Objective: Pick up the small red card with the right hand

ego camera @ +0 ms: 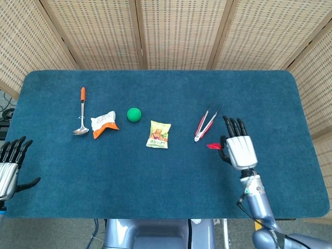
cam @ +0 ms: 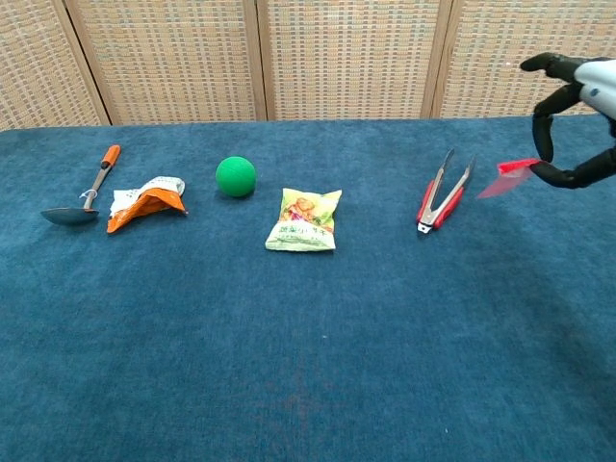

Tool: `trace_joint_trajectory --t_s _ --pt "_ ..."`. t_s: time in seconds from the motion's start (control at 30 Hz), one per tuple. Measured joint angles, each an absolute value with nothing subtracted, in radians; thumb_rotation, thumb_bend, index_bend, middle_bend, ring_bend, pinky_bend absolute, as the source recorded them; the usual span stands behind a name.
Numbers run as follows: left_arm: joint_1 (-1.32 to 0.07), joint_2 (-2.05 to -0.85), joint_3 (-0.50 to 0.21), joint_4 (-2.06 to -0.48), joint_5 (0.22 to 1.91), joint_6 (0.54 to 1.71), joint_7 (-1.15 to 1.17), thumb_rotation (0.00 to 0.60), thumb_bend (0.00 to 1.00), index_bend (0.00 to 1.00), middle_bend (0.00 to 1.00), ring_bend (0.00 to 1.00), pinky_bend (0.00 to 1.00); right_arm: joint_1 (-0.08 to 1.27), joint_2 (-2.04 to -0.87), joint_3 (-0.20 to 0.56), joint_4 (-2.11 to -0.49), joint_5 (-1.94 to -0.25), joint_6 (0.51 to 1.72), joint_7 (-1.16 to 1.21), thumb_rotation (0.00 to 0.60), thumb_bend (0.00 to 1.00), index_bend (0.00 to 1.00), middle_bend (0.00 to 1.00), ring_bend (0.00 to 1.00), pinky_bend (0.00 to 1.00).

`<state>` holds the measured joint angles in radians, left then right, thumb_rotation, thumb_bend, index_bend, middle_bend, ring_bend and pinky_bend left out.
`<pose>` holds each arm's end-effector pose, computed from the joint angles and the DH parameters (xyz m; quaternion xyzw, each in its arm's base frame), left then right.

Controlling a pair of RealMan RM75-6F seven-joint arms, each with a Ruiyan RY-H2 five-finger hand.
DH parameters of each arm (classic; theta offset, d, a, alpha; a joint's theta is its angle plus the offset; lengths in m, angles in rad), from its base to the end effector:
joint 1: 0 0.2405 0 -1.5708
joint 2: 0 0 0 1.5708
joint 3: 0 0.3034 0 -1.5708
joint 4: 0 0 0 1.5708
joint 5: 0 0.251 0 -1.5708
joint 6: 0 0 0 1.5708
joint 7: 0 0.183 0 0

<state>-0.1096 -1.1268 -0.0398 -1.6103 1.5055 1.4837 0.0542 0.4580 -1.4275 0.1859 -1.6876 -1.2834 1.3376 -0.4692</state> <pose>-0.3634 0.2336 0.1369 -0.6116 -0.3678 -0.3804 0.5882 -0.2184 -0.3560 0.0283 0.6475 -0.3240 0.4241 0.5439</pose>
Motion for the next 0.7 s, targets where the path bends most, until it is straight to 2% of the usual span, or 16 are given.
trace_joint_trajectory --t_s 0.17,0.23,0.47,0.7 --pt "-0.106 -1.130 -0.036 -1.617 1.522 1.498 0.064 0.600 0.06 0.00 0.00 0.00 0.00 0.346 -1.337 0.099 -1.707 -1.419 1.453 -0.302 0.600 0.21 0.07 0.00 0.00 0.00" --pt "-0.105 -1.131 -0.035 -1.619 1.524 1.500 0.069 0.600 0.06 0.00 0.00 0.00 0.00 0.306 -1.302 0.065 -1.708 -1.450 1.486 -0.261 0.600 0.16 0.01 0.00 0.00 0.00" --pt "-0.104 -1.135 -0.033 -1.621 1.528 1.502 0.086 0.600 0.06 0.00 0.00 0.00 0.00 0.199 -1.194 -0.036 -1.704 -1.504 1.528 -0.228 0.600 0.01 0.00 0.00 0.00 0.00" --pt "-0.104 -1.141 -0.034 -1.619 1.527 1.503 0.100 0.600 0.06 0.00 0.00 0.00 0.00 0.160 -1.178 -0.055 -1.666 -1.507 1.536 -0.205 0.600 0.00 0.00 0.00 0.00 0.00"
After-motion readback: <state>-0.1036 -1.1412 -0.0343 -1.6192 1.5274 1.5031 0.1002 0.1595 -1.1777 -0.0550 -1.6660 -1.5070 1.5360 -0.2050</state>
